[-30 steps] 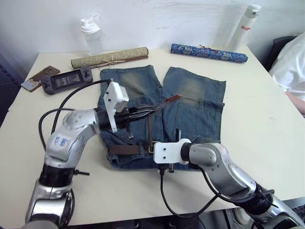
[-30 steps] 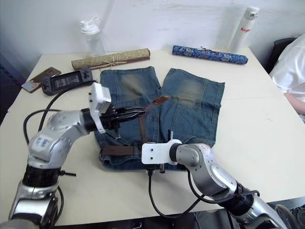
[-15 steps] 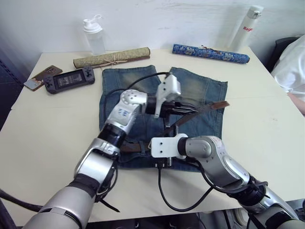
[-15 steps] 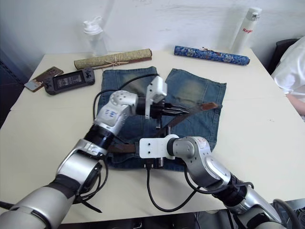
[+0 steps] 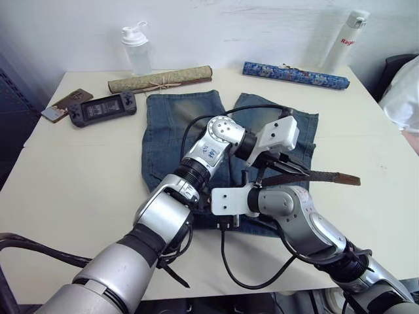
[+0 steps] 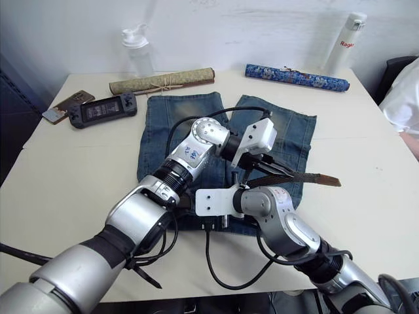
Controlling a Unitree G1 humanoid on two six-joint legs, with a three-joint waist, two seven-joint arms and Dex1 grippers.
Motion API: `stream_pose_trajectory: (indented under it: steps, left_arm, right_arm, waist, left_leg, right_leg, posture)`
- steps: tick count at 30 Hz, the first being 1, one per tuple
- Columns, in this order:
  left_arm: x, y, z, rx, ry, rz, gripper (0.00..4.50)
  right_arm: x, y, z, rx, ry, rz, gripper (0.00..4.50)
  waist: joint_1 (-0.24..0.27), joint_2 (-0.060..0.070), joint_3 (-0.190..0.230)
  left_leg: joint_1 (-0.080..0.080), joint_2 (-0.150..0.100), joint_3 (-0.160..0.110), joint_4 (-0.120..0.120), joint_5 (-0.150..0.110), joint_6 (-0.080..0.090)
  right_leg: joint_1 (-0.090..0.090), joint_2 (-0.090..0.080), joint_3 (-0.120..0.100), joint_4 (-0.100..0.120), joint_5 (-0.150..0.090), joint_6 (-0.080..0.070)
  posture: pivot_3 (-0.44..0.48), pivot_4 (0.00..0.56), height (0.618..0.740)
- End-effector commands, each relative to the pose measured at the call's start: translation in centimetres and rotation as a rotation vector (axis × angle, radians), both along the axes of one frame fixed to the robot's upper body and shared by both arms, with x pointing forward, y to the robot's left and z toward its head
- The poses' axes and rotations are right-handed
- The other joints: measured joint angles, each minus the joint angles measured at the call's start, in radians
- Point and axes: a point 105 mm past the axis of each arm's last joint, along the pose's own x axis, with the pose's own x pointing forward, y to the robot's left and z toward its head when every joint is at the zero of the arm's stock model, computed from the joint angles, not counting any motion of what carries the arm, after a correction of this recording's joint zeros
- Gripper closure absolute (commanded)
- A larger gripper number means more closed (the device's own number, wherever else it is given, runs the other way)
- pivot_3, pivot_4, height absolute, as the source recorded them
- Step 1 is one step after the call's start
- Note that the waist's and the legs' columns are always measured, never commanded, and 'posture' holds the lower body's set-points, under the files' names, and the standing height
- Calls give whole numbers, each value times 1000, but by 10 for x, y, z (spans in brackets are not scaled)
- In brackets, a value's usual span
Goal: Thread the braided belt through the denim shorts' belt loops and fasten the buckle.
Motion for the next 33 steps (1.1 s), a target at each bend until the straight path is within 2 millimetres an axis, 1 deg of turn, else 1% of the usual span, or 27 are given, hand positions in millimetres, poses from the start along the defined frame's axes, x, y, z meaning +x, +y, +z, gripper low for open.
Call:
stream_pose_trajectory:
  steps: [1,8,10,13,14,16,18,20,22,24,26,28,30,33]
  left_arm:
    - [-45,-46,53,-185,-125,-179,4500]
    - [-41,-47,61,-216,-142,-154,4500]
    - [-35,-44,63,-228,-147,-124,4500]
    - [-16,-28,68,-256,-147,-43,4500]
    - [-6,-18,70,-269,-153,3,4500]
    - [4,-6,71,-283,-160,53,4500]
    - [18,15,76,-318,-144,123,4500]
    - [36,53,76,-359,-127,236,4500]
    - [45,86,69,-367,-127,326,4500]
    - [45,112,57,-347,-136,401,4500]
    - [42,136,44,-324,-135,489,4500]
    - [38,156,29,-287,-148,574,4500]
    - [34,170,12,-230,-176,639,4500]
    - [23,182,-7,-182,-192,701,4500]
  right_arm:
    - [-26,3,-59,-93,252,42,4462]
    - [-26,4,-59,-91,250,38,4462]
    - [-25,4,-59,-90,246,35,4462]
    - [-22,2,-57,-78,239,14,4462]
    - [-20,1,-55,-65,233,-1,4462]
    - [-18,0,-53,-51,226,-16,4462]
    - [-17,0,-51,-26,225,-40,4462]
    - [-14,-1,-47,18,216,-82,4462]
    - [-11,-4,-40,57,202,-121,4462]
    - [-8,-7,-32,113,195,-167,4462]
    - [-4,-14,-22,174,183,-219,4462]
    - [-3,-20,-12,227,172,-255,4462]
    - [-2,-24,-4,276,164,-285,4462]
    - [-4,-27,10,370,159,-312,4462]
  waist:
    - [1,1,0]
    - [2,1,-1]
    - [2,1,-1]
    - [2,1,-1]
    - [1,1,-1]
    - [-1,1,0]
    - [-1,1,0]
    - [-3,1,0]
    - [-18,1,0]
    - [-26,1,0]
    - [-21,1,0]
    - [-20,1,0]
    - [-20,1,0]
    - [-18,1,0]
  left_leg:
    - [0,0,0,0,0,1]
    - [-1,-1,-1,1,-1,2]
    - [-1,-1,-1,1,-1,2]
    - [-1,-1,-1,2,-1,2]
    - [-1,-1,-1,2,-1,2]
    - [-1,-1,-2,2,-1,2]
    - [-1,-1,-2,2,-1,2]
    - [-2,-1,-2,2,-1,2]
    - [-2,-1,-1,2,0,2]
    - [-2,-1,-1,-1,1,0]
    - [-2,-1,-2,-3,1,0]
    - [-3,-1,-2,-2,1,0]
    - [-3,-3,-3,-2,1,1]
    - [-3,-6,-3,-2,1,3]
  right_leg:
    - [0,0,0,0,0,0]
    - [0,-3,-2,0,0,0]
    - [1,-4,-2,0,0,0]
    - [1,-7,-3,1,0,0]
    - [1,-7,-3,1,0,0]
    - [0,-7,-3,1,0,0]
    - [0,-8,-3,1,0,0]
    - [0,-8,-3,1,0,0]
    - [0,-8,-3,2,0,0]
    - [-1,-8,-3,2,0,0]
    - [-1,-7,-5,5,0,0]
    - [-1,-7,-6,5,0,0]
    - [0,-7,-7,5,0,1]
    - [0,-9,-8,1,1,2]
  posture:
    - [0,150,717]
    - [0,150,717]
    - [0,150,717]
    - [0,150,717]
    - [0,150,717]
    - [0,150,717]
    - [0,150,717]
    - [0,150,717]
    - [0,150,717]
    - [0,150,717]
    - [0,150,717]
    - [0,150,717]
    - [0,150,717]
    - [0,150,717]
